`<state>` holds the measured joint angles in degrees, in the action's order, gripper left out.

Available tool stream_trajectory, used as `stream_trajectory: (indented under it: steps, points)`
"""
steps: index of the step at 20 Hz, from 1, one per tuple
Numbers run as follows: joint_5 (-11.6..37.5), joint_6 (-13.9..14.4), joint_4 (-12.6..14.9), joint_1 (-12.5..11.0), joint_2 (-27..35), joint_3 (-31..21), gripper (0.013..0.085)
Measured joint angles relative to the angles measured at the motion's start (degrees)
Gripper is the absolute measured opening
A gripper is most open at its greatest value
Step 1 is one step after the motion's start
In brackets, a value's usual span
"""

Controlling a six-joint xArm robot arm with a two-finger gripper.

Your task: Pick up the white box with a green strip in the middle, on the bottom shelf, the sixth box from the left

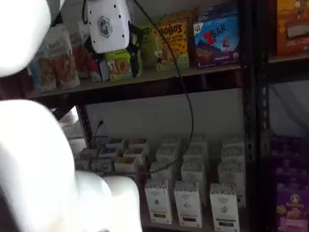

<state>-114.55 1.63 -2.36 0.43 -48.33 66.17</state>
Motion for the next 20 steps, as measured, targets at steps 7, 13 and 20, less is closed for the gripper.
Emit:
stream_trajectory:
  steps: [7,13,20]
  points:
    - [2.29,-1.52,-1.68,-2.10,-1.12,-1.40,0.0850]
    - [7.24,-1.02,2.54,-0.14,-2.85,-6.53,0.0850]
    - [15.73,-1.98,5.15,-0.89,-5.32,-16.09,0.0850]
